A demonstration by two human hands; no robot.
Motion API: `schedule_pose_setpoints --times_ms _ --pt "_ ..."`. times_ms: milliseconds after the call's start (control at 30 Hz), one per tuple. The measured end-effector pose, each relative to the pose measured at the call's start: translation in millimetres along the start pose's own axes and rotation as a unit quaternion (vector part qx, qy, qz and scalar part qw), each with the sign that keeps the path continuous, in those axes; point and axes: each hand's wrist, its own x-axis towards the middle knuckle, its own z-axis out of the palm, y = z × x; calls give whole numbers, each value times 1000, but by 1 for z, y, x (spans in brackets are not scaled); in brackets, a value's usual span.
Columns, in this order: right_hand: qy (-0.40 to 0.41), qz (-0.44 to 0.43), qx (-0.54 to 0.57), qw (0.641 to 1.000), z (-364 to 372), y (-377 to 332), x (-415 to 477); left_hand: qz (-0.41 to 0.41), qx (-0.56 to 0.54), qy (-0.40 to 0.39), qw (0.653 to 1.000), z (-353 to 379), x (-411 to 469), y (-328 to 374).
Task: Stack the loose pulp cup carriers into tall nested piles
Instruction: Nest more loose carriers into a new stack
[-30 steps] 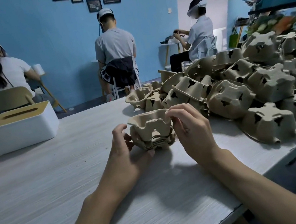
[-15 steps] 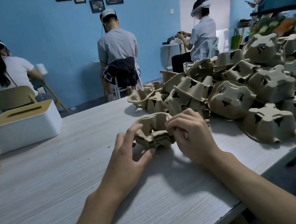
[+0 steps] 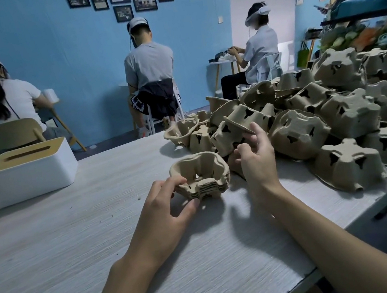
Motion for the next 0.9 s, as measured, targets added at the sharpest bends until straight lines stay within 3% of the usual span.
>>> schedule_pose_setpoints --times_ms 200,333,600,900 --pt "25 40 69 997 1 -5 7 2 0 -2 1000 1 0 -1" --pt "27 16 69 997 0 -7 4 5 -2 -2 1000 2 1 -3" --pt "15 -168 -36 985 0 -2 -6 15 2 2 1000 1 0 -2" --pt "-18 -386 -116 915 -3 3 -17 11 -11 10 1000 0 -1 -3"
